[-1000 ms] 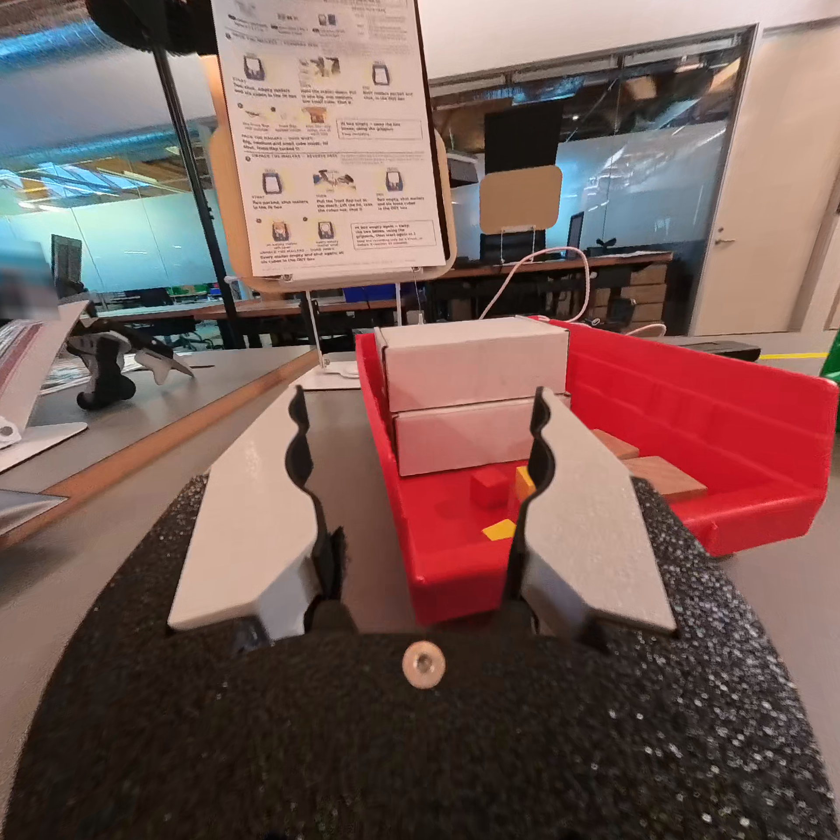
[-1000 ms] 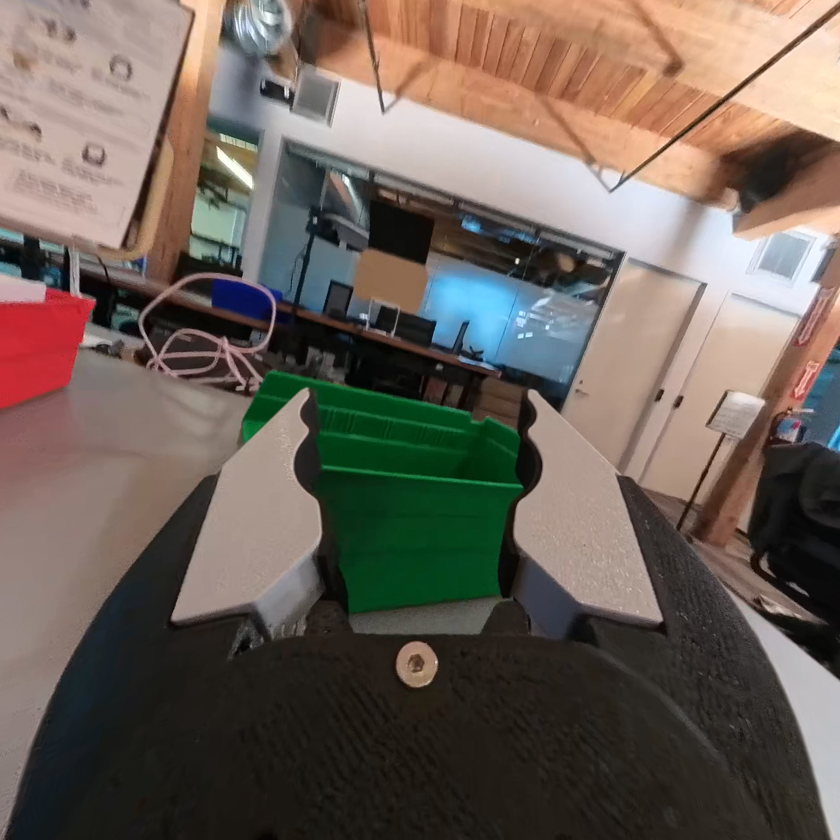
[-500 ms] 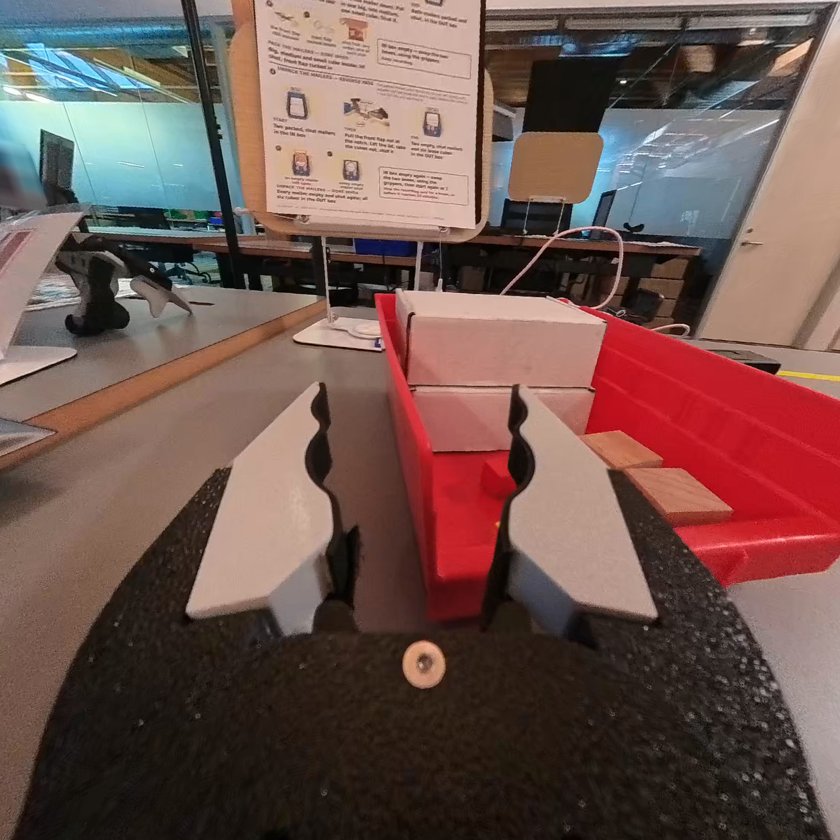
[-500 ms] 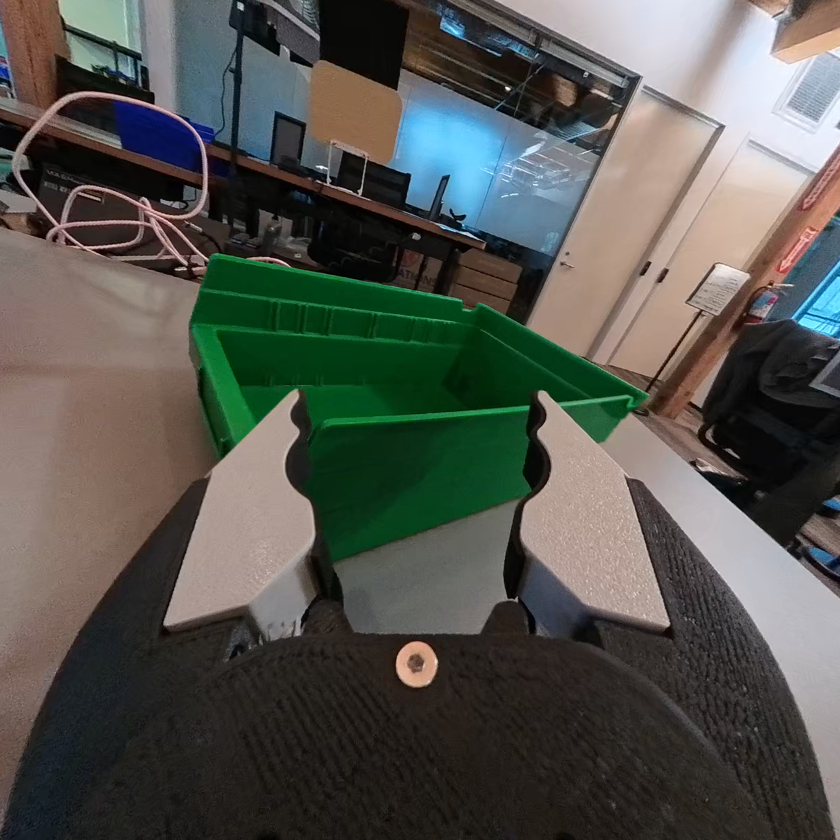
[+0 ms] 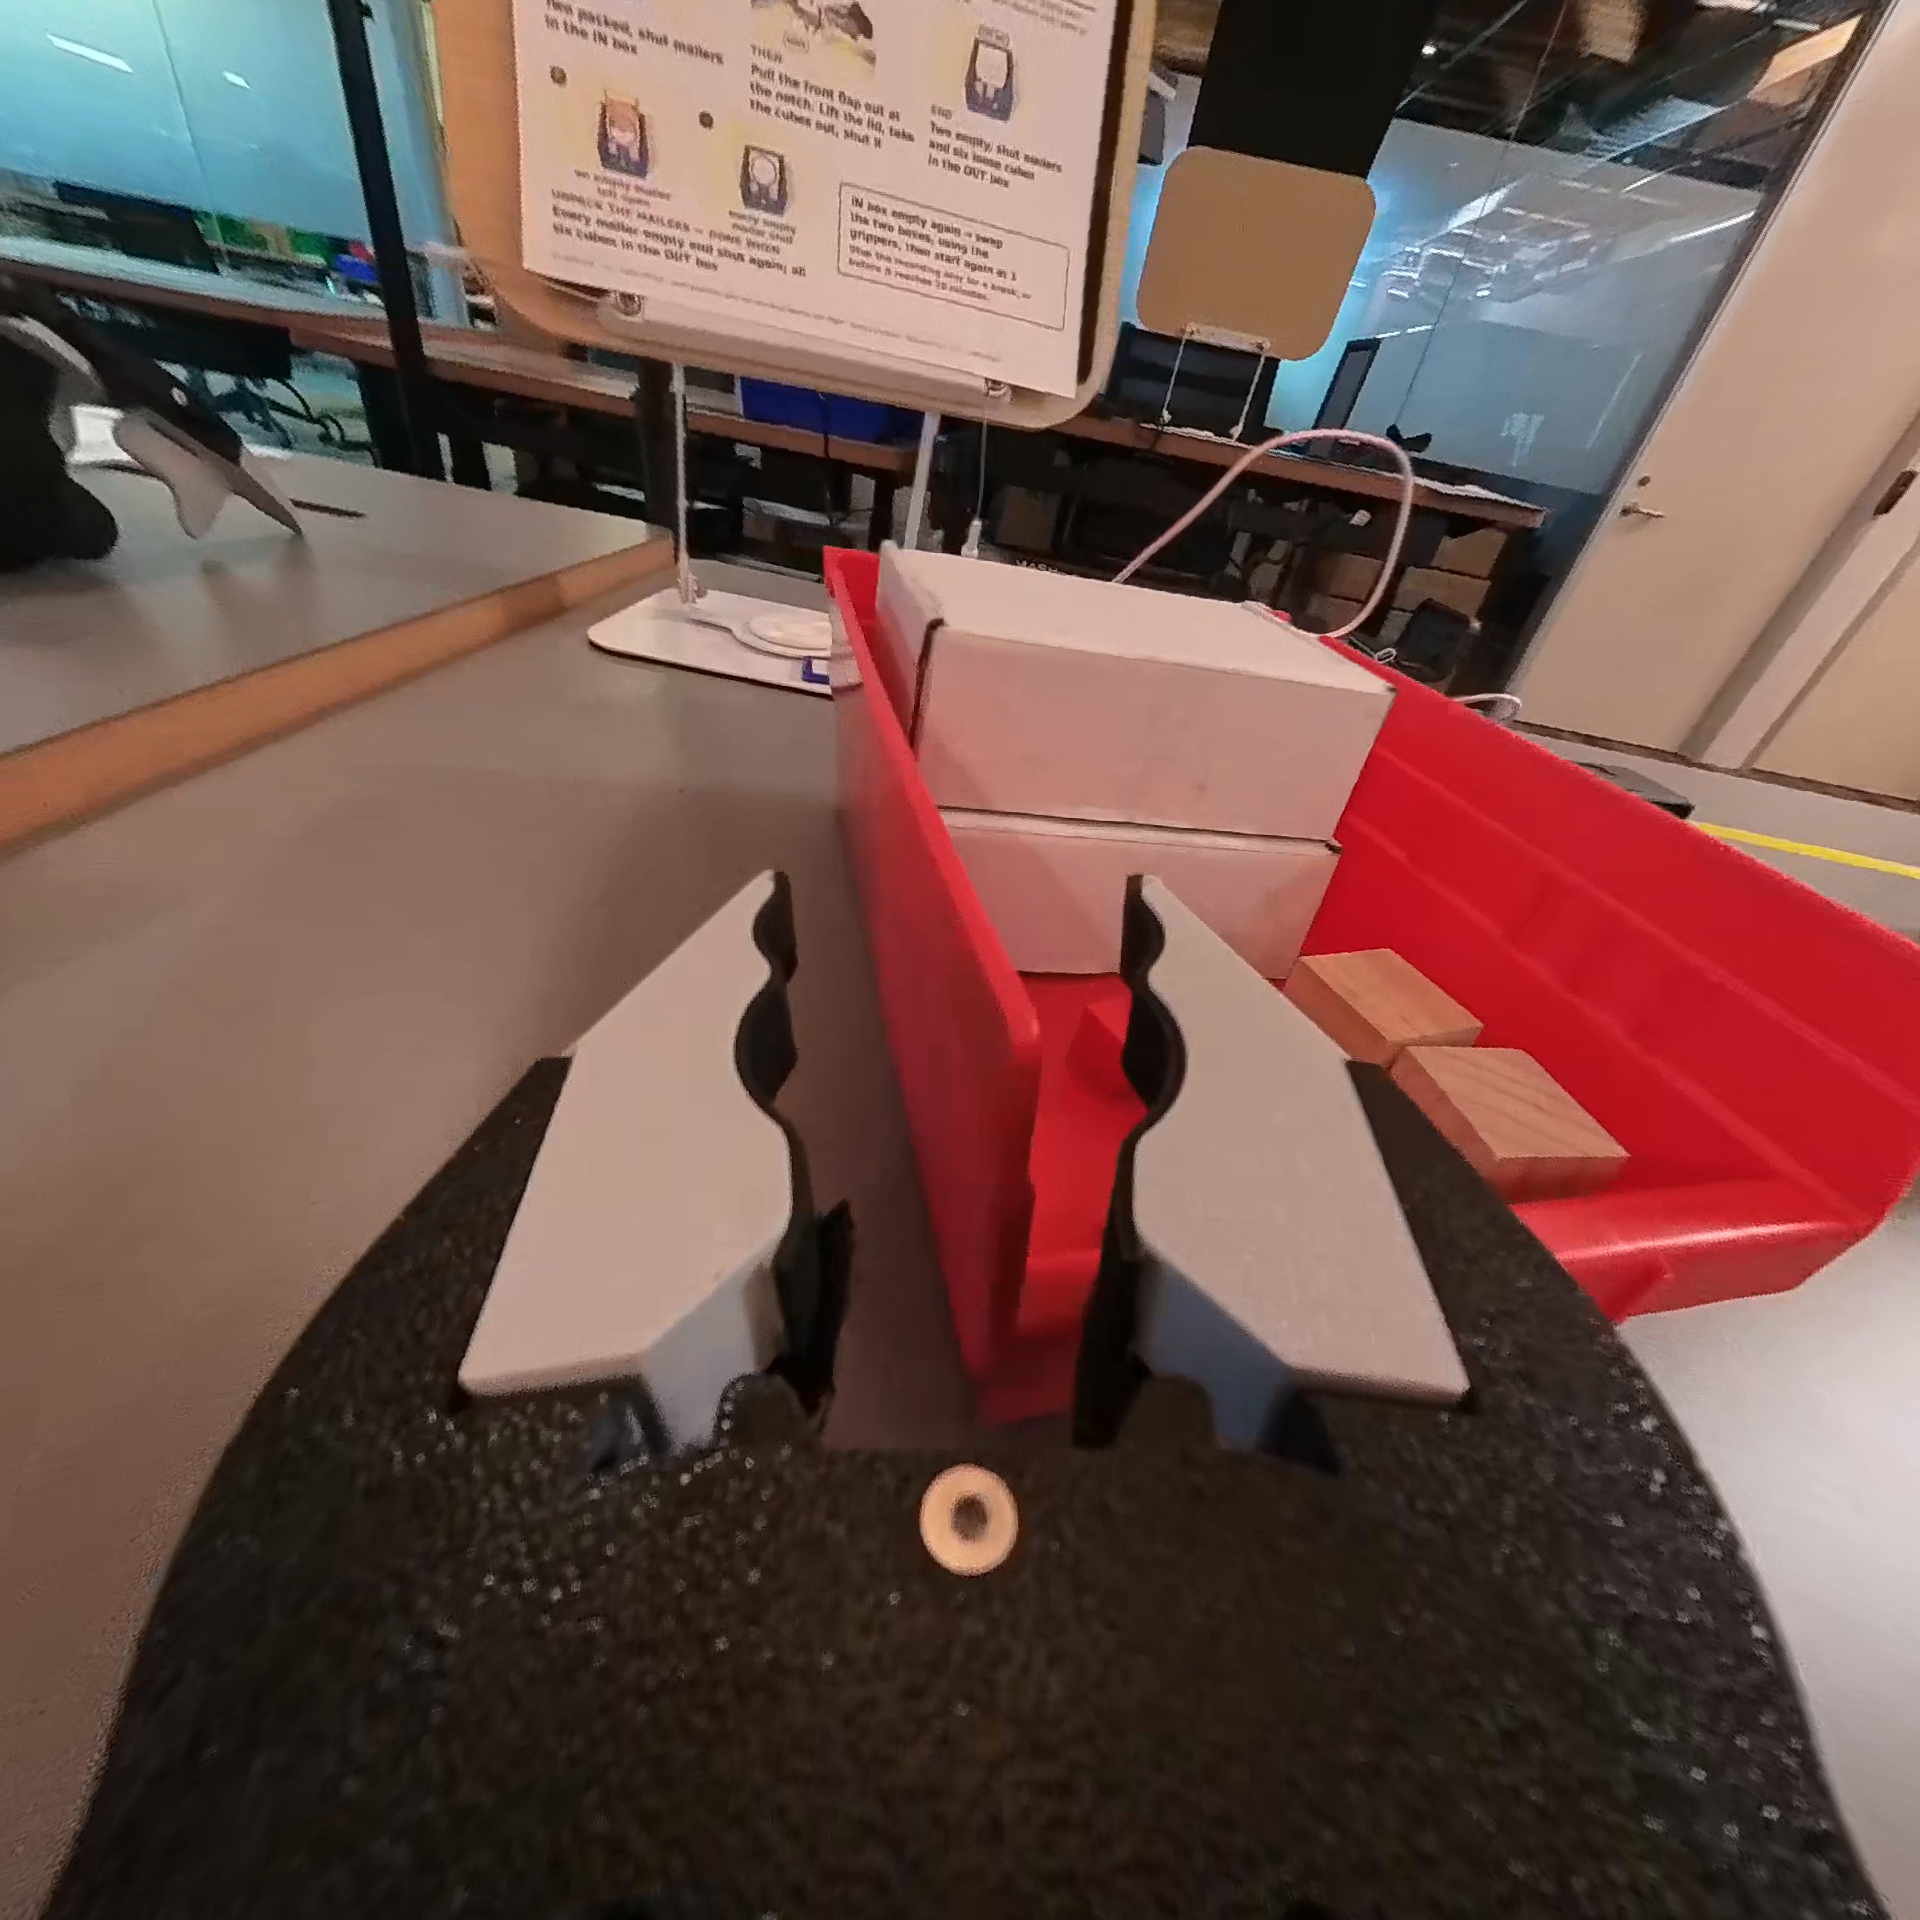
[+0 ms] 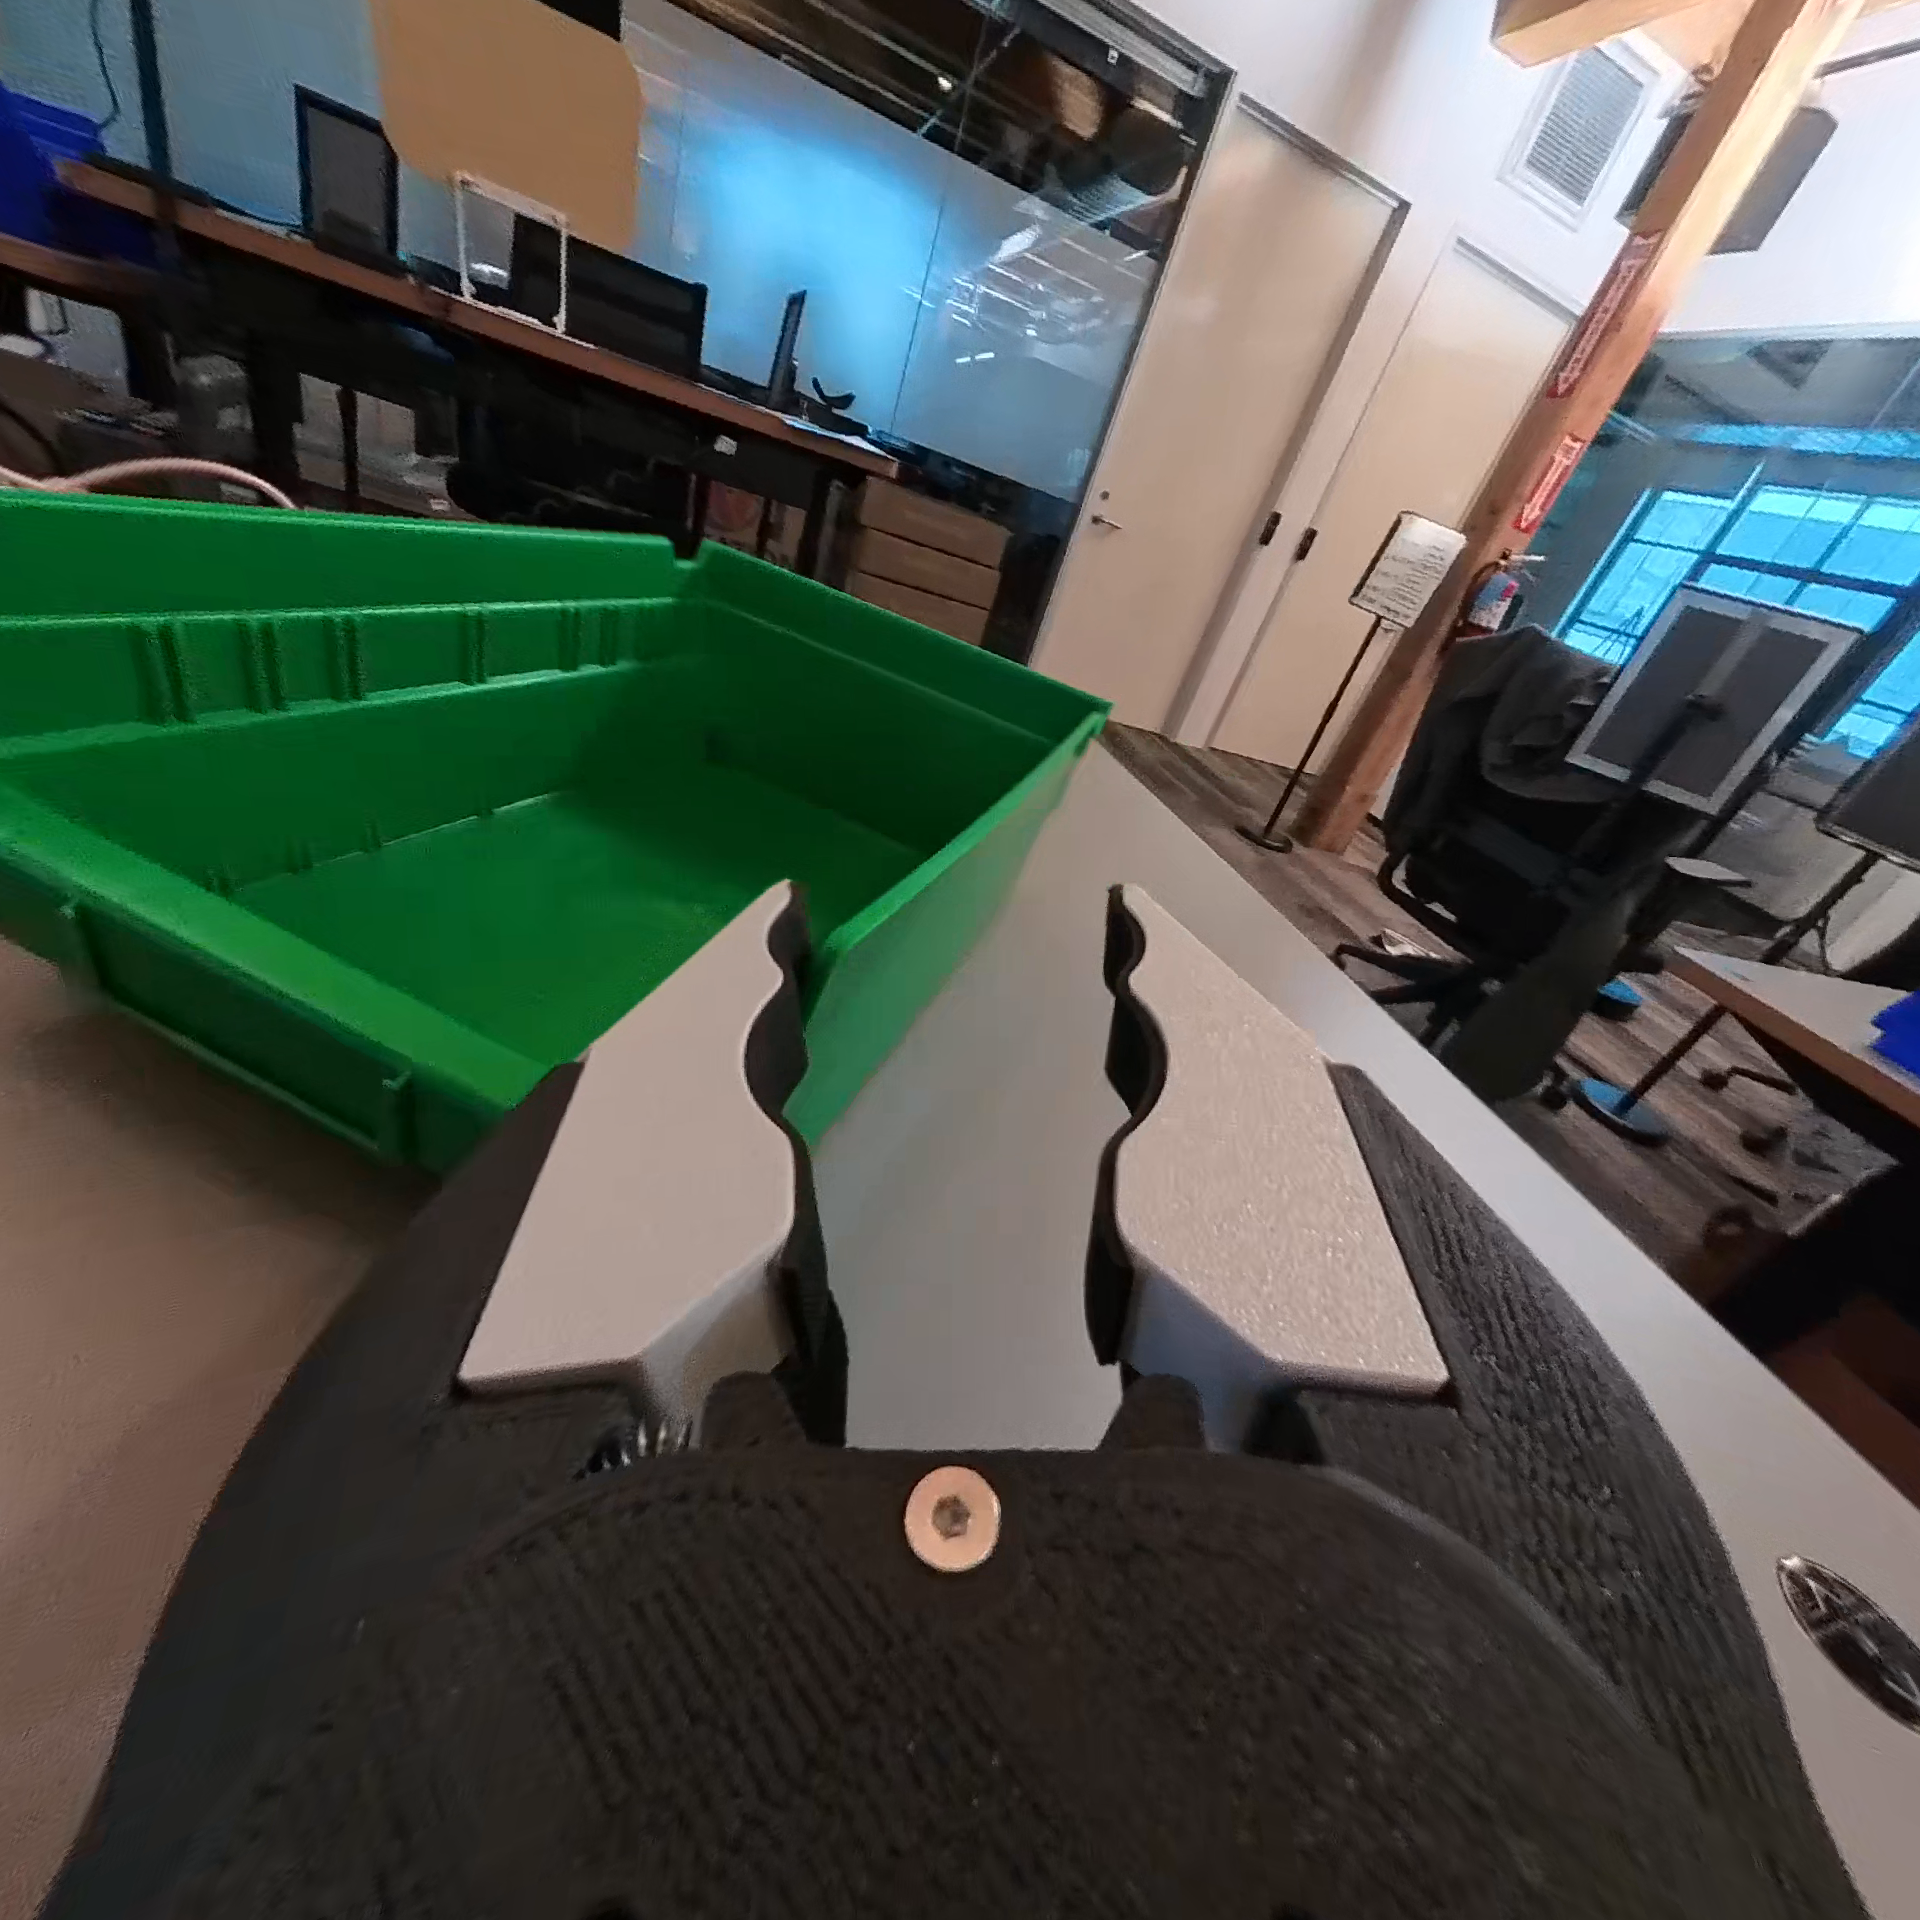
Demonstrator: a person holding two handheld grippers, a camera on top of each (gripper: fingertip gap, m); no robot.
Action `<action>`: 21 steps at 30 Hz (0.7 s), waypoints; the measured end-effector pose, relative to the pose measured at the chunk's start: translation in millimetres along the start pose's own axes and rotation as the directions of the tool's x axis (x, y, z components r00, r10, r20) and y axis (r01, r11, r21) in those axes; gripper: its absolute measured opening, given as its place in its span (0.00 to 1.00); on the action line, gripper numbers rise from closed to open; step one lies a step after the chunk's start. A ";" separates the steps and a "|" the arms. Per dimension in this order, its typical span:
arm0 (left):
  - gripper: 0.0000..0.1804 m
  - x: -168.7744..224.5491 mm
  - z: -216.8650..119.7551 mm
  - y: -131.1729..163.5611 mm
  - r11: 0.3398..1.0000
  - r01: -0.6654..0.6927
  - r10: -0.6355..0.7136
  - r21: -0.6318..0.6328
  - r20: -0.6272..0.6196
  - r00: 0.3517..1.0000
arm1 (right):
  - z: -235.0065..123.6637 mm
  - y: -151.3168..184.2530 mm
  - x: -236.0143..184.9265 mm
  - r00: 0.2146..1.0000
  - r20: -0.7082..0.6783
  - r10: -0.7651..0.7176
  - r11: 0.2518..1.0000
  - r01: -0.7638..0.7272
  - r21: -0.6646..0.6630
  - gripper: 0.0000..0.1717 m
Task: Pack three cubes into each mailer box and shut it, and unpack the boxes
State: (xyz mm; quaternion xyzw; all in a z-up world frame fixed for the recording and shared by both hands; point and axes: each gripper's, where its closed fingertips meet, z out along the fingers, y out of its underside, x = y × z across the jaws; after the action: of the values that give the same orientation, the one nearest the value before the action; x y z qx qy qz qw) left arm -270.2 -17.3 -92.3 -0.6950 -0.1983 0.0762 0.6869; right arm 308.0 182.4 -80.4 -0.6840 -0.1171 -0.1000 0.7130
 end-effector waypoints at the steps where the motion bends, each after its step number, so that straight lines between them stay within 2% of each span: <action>1: 0.34 -1.4 0.5 0.6 1.000 0.018 -0.018 -0.006 -0.003 1.000 | 1.8 3.1 5.2 1.000 0.000 0.006 1.000 -0.006 -0.007 0.30; 4: 0.32 -4.1 1.7 1.6 0.999 0.048 -0.048 -0.015 -0.011 0.999 | 7.3 9.7 15.5 0.999 0.010 -0.040 0.999 0.040 -0.018 0.21; 8: 0.29 -11.0 -0.2 -4.3 0.999 -0.026 0.026 0.019 0.024 0.999 | 16.0 20.7 29.7 0.988 0.005 -0.151 0.987 0.152 -0.051 0.14; 11: 0.27 -9.4 -1.8 -2.6 0.998 -0.055 0.055 -0.018 0.013 0.998 | 21.3 28.0 40.3 0.990 0.014 -0.143 0.987 0.143 -0.071 0.11; 13: 0.33 -4.7 -5.1 1.3 0.991 -0.110 0.109 -0.070 -0.014 0.994 | 23.5 30.8 47.4 0.992 0.016 -0.128 0.989 0.128 -0.078 0.10; 16: 0.52 7.7 -6.8 21.5 0.971 -0.147 0.133 -0.188 -0.086 0.987 | 25.5 33.0 53.2 0.992 0.023 -0.123 0.989 0.125 -0.077 0.10; 17: 0.51 9.0 -6.6 27.8 0.963 -0.159 0.142 -0.219 -0.091 0.986 | 26.1 33.8 54.7 0.992 0.023 -0.125 0.989 0.126 -0.079 0.10; 19: 0.44 5.0 -6.0 32.4 0.947 -0.215 0.205 -0.241 -0.064 0.977 | 27.3 35.6 56.4 0.991 0.028 -0.129 0.988 0.131 -0.086 0.07; 21: 0.30 0.9 -7.5 24.7 0.945 -0.242 0.241 -0.220 -0.031 0.970 | 28.1 37.2 58.0 0.991 0.029 -0.131 0.987 0.133 -0.094 0.05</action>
State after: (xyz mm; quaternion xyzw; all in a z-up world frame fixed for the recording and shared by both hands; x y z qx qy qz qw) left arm -262.4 -23.3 -116.1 -0.7866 -0.1178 0.1357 0.5908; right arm 373.7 213.1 -97.1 -0.7092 -0.1653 -0.1448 0.6699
